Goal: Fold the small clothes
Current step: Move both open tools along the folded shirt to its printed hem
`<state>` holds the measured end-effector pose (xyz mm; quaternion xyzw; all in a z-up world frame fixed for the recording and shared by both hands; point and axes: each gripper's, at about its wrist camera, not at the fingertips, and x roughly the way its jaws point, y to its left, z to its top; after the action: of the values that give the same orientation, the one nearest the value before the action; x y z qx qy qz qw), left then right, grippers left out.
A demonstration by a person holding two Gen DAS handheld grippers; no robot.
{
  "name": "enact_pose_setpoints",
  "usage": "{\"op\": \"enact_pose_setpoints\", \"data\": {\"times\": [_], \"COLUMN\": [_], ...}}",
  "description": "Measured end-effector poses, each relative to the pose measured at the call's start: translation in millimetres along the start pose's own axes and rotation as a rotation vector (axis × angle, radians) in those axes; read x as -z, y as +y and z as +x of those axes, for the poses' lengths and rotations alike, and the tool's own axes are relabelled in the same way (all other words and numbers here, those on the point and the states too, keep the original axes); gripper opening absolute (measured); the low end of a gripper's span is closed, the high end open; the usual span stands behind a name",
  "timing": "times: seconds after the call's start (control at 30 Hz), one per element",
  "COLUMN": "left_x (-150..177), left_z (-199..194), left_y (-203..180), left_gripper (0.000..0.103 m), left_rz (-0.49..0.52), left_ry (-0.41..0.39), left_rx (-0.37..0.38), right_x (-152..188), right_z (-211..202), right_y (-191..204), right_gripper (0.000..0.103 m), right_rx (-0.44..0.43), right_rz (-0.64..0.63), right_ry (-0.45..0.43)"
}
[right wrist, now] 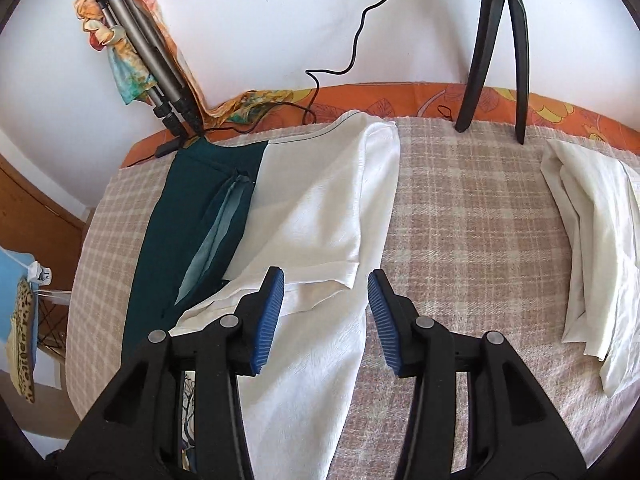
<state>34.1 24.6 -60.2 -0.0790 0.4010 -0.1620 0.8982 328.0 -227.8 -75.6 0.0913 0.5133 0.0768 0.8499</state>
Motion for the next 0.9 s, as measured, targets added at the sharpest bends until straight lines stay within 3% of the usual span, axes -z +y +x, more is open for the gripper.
{"op": "enact_pose_setpoints", "data": {"times": [0.2,0.23,0.27,0.3,0.57,0.73,0.9], "left_x": [-27.8,-29.1,-30.2,-30.9,-36.7,-40.3,-41.6], "left_z": [10.6,11.7,12.7,14.4,15.9,10.8,8.7], "left_y": [18.4,20.6,22.3,23.8,32.4,37.4,38.6], "left_gripper": [0.028,0.028,0.028,0.028,0.028,0.028,0.028], "left_rz": [0.011,0.004,-0.002,-0.007,-0.055,-0.078,-0.079], "left_ry": [-0.043,-0.046,-0.046,-0.042,-0.023,-0.037,-0.046], "left_rx": [-0.014,-0.011,-0.004,0.004,0.043,0.049,0.052], "right_x": [-7.4,-7.4,-8.4,-10.0,-53.1,-68.8,-73.5], "right_z": [30.9,33.0,33.8,32.1,-3.5,18.5,55.2], "right_y": [-7.7,-7.4,-6.6,-5.7,35.2,72.9,89.3], "right_gripper": [0.047,0.038,0.012,0.007,0.006,0.006,0.006], "right_rx": [-0.034,-0.053,-0.069,-0.075,-0.087,-0.072,-0.091], "right_rz": [0.020,0.018,0.020,0.020,-0.044,-0.107,-0.085], "right_ry": [0.075,0.086,0.101,0.110,0.043,0.059,0.097]}}
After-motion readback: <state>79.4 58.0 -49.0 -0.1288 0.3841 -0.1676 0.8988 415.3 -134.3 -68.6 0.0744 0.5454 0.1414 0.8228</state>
